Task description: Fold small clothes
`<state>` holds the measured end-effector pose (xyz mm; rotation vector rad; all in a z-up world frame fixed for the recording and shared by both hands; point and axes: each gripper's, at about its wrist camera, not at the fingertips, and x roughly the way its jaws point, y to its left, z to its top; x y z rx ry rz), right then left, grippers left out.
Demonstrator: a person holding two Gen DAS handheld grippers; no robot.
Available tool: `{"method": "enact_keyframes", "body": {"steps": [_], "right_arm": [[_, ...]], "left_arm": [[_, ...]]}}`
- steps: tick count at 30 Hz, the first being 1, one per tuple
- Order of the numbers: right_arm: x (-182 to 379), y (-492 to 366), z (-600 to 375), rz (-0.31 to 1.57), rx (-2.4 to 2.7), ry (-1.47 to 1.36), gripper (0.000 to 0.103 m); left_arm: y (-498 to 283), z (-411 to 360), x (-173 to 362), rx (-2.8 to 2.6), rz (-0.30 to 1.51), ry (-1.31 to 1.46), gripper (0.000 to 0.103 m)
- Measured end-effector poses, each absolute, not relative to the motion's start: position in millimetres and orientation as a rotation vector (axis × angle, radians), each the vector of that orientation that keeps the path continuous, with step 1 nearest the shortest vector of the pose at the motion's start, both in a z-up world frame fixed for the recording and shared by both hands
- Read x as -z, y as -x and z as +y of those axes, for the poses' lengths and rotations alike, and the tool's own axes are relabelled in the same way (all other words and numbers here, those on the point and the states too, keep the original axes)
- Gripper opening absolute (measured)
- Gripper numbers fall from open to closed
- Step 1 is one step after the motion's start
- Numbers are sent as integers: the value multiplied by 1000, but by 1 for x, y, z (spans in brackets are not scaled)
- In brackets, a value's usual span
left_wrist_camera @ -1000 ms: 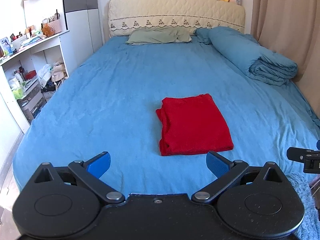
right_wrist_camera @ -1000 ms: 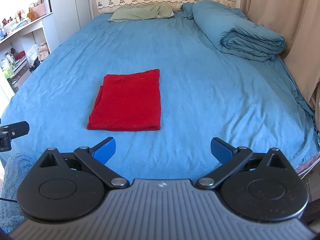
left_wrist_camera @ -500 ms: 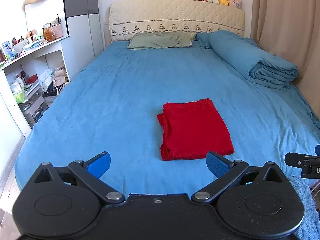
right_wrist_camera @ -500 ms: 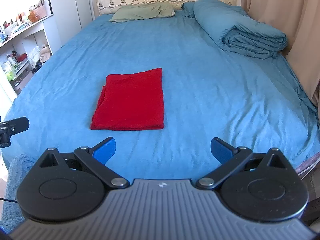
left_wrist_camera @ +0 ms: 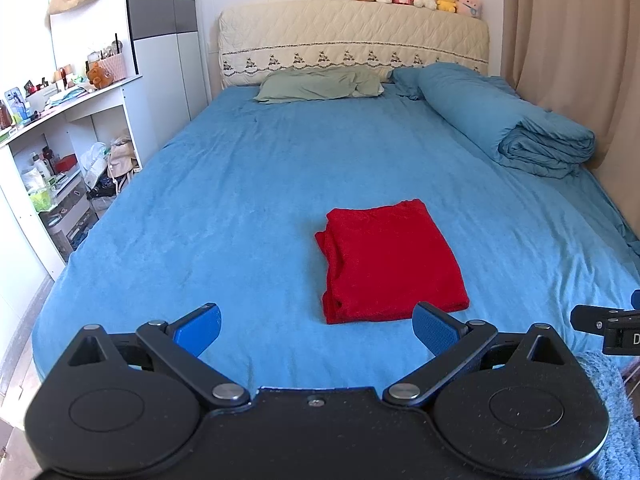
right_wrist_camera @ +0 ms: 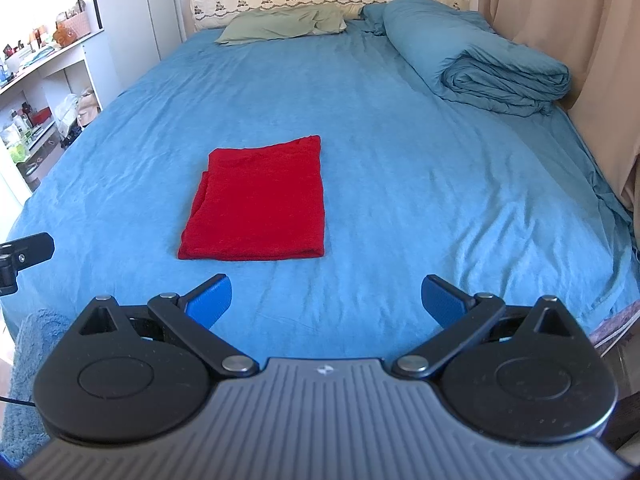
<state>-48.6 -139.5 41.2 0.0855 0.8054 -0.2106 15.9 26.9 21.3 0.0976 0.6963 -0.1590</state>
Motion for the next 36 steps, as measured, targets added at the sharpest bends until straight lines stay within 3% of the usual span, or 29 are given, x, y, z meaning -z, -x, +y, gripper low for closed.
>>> {"method": "enact_keyframes", "body": {"steps": [36], "right_arm": [[-39,49,-135,809,220,-89,103]], "left_arm": [[-15,36,-25,161,686,-75,103]]}}
